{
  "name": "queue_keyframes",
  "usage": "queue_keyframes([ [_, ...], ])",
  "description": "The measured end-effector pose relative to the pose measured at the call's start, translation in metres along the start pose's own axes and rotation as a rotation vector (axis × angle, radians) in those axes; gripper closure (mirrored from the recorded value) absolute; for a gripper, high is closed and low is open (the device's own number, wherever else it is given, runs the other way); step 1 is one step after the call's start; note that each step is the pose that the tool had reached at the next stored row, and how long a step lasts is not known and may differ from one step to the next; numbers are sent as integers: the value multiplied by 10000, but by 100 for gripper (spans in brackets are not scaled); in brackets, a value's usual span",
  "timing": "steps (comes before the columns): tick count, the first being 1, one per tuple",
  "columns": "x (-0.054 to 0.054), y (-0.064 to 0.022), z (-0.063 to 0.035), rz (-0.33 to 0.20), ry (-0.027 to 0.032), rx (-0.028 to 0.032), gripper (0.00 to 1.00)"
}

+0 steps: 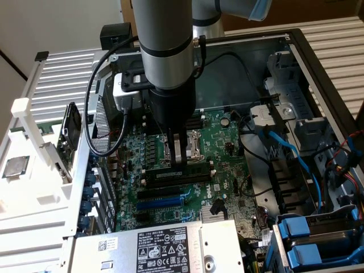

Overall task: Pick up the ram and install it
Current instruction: 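Insert the ram into the slot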

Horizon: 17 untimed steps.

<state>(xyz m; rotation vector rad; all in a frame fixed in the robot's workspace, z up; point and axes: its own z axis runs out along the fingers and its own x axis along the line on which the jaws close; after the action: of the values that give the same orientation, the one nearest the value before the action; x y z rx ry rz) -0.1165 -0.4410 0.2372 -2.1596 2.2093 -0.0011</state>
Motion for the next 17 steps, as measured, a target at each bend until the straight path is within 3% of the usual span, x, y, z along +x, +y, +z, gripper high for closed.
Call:
queue_keyframes([
  [17, 0, 13, 5, 64, 1, 2, 88],
])
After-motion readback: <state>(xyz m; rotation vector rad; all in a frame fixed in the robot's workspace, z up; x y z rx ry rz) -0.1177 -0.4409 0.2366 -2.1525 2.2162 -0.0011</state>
